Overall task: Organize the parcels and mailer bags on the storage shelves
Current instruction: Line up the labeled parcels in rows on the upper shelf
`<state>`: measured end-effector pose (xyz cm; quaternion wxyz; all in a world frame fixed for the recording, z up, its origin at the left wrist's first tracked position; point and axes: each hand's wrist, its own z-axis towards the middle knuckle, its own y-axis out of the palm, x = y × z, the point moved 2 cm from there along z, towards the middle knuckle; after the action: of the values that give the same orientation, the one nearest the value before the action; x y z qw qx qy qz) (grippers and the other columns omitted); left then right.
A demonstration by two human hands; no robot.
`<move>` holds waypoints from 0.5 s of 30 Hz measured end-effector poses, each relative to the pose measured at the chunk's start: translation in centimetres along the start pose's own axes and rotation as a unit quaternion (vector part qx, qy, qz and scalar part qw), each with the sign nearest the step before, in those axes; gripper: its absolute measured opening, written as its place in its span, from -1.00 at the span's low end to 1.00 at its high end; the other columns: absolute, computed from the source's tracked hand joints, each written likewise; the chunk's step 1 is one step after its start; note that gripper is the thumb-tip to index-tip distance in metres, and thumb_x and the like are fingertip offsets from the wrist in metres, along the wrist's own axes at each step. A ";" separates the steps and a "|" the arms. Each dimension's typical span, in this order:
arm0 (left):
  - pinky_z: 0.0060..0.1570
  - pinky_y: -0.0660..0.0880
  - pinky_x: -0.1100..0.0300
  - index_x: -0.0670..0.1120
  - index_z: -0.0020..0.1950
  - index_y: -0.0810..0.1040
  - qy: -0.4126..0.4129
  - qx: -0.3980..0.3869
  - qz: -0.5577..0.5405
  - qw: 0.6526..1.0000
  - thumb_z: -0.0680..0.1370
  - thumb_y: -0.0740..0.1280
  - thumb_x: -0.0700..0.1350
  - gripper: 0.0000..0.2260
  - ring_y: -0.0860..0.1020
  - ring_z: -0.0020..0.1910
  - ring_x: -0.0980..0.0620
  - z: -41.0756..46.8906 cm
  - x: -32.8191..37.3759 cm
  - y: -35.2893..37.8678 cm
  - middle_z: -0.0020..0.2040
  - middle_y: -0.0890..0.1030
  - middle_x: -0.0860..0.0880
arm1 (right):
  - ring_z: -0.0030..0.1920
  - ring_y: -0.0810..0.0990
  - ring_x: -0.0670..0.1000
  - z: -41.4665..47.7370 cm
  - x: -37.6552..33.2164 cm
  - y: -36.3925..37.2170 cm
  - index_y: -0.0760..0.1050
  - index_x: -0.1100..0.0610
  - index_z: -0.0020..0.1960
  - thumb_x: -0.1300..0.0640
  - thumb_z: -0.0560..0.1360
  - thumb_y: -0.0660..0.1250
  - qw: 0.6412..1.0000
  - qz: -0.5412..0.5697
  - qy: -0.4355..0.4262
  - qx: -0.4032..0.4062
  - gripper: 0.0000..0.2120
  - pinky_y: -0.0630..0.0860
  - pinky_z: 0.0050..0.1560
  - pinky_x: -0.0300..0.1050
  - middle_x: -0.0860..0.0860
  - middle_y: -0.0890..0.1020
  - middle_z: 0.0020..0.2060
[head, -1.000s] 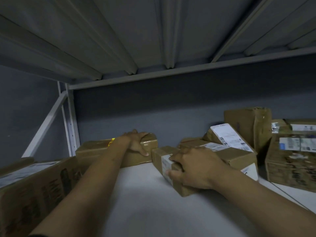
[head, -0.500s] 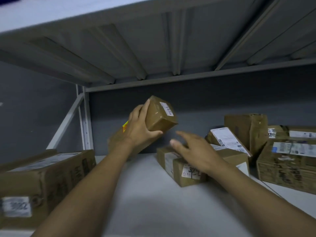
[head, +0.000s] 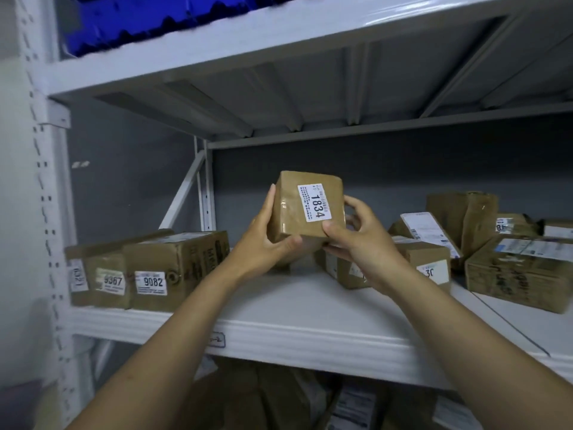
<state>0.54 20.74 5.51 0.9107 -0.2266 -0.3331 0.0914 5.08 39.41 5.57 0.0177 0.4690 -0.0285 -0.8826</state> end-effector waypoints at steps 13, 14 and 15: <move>0.23 0.50 -0.03 0.14 0.46 0.15 -0.059 0.106 -0.058 0.991 0.34 0.56 0.02 -0.17 0.51 0.24 0.10 -6.9 0.1 -3.2 0.34 0.44 0.08 | 0.21 0.49 -0.24 -4.6 -1.9 4.9 0.44 -0.04 0.28 0.41 0.49 0.32 0.976 -0.188 -0.103 -0.028 -0.51 0.48 0.26 -0.20 -0.21 0.55 0.15; 0.25 0.49 -0.03 0.13 0.49 0.12 -0.065 0.093 -0.066 0.991 0.37 0.55 -0.06 -0.17 0.50 0.26 0.10 -7.3 -0.1 -3.5 0.32 0.45 0.11 | 0.20 0.49 -0.22 -4.9 -1.6 5.4 0.42 -0.06 0.30 0.37 0.48 0.35 0.974 -0.202 -0.103 -0.017 -0.50 0.50 0.24 -0.19 -0.20 0.54 0.16; 0.27 0.47 -0.03 0.16 0.51 0.09 -0.068 0.082 -0.073 0.992 0.39 0.54 -0.12 -0.14 0.48 0.29 0.11 -7.7 -0.3 -3.8 0.30 0.44 0.15 | 0.20 0.50 -0.19 -5.3 -1.2 5.7 0.38 -0.08 0.33 0.31 0.47 0.39 0.970 -0.222 -0.101 -0.007 -0.47 0.51 0.20 -0.19 -0.17 0.52 0.19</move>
<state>5.38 14.58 2.01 0.9056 -0.1190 -0.4016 0.0669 10.15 33.62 4.03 -0.1782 0.3719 0.0803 -0.9075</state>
